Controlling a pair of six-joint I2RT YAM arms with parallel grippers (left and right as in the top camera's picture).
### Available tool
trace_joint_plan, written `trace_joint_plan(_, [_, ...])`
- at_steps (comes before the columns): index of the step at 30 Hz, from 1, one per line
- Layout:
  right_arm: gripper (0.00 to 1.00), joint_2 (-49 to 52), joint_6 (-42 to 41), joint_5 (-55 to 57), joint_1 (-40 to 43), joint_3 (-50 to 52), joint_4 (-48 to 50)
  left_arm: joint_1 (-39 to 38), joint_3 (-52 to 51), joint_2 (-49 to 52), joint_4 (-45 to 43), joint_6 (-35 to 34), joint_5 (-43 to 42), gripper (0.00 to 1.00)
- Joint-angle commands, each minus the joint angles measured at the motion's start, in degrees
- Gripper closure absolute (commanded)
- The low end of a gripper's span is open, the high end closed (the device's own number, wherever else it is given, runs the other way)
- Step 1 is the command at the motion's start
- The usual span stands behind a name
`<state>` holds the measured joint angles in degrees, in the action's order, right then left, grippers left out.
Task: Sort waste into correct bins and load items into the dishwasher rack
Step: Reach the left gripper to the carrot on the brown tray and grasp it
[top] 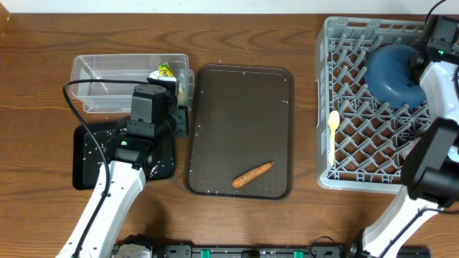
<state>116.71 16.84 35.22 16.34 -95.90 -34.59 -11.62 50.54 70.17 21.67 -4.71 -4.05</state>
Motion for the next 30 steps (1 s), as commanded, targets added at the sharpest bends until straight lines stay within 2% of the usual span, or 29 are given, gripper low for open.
trace_joint_plan(1, [0.18, -4.81, -2.69, -23.91, -2.12, -0.11, -4.72, 0.28, 0.63, -0.46, 0.13, -0.55, 0.66, 0.5])
trace_joint_plan(5, [0.19, -6.14, -2.73, -44.48, -3.93, -0.11, -9.77, 0.26, 0.63, 0.28, 1.51, -0.33, 0.66, 0.5])
trace_joint_plan(8, [0.16, -6.12, -3.15, -51.82, -5.88, -0.09, -11.98, -1.25, 0.63, 1.84, 3.63, 4.13, 0.5, 0.5])
trace_joint_plan(10, [0.15, -6.12, -3.13, -51.93, -7.5, -0.09, -13.27, -3.76, 0.63, 3.1, 4.48, 9.66, 0.46, 0.49])
trace_joint_plan(12, [0.13, -6.12, -3.13, -51.52, -8.87, -0.09, -13.97, -7.06, 0.63, 4.26, 4.61, 14.64, 0.48, 0.39])
trace_joint_plan(17, [0.11, -6.12, -3.72, -51.54, -10.95, -0.09, -14.91, -15.15, 0.63, 8.41, 4.24, 23.41, 0.46, 0.27])
trace_joint_plan(24, [0.1, -6.12, -7.17, -51.54, -11.02, -0.09, -14.97, -23.98, 0.63, 16.2, 6.19, 23.56, -0.22, 0.23])
trace_joint_plan(30, [0.1, -6.12, -8.28, -51.54, -11.1, -0.09, -15.06, -29.64, 0.63, 17.31, 8.59, 23.54, -7.43, 0.2])
